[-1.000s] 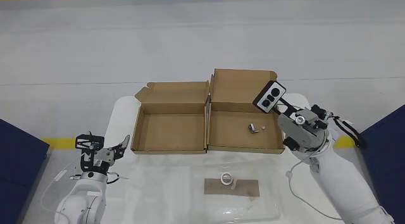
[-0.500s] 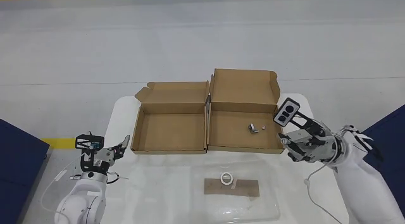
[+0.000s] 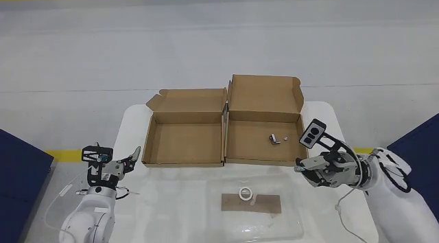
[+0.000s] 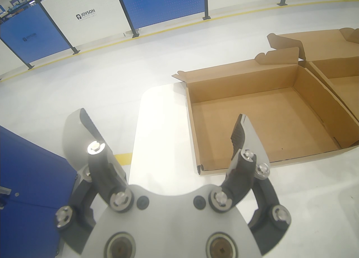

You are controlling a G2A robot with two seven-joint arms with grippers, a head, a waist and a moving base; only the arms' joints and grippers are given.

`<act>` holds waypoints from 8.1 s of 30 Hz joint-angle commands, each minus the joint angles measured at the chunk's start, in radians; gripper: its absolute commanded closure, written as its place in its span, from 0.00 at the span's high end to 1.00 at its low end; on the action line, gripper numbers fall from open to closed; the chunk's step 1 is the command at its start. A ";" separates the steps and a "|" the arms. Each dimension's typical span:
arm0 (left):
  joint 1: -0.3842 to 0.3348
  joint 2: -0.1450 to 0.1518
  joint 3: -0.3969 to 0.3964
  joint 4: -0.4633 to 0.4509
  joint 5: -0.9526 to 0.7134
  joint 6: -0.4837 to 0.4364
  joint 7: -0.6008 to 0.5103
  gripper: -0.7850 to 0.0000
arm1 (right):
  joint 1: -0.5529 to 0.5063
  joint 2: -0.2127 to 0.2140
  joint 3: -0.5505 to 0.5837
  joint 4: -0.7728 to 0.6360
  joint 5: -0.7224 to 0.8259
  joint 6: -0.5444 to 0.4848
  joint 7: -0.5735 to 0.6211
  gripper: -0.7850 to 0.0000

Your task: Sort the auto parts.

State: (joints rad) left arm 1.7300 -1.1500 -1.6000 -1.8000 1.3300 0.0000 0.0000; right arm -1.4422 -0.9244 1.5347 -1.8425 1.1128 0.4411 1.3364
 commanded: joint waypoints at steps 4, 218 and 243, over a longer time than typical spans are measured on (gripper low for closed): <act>0.000 0.000 0.000 0.000 0.000 0.000 0.000 1.00 | 0.097 0.026 0.037 0.009 -0.264 0.100 -0.070 0.00; 0.000 0.000 0.000 0.000 0.000 0.000 0.000 1.00 | 0.537 -0.147 -0.404 0.369 -1.452 0.276 -0.314 1.00; 0.000 0.000 0.000 0.000 0.000 0.000 0.000 1.00 | 0.077 -0.057 0.184 0.127 -0.799 -0.121 0.128 1.00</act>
State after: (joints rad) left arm 1.7300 -1.1500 -1.6000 -1.8000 1.3300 0.0000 0.0000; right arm -1.3423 -0.9839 1.7006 -1.7033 0.2945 0.3293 1.4528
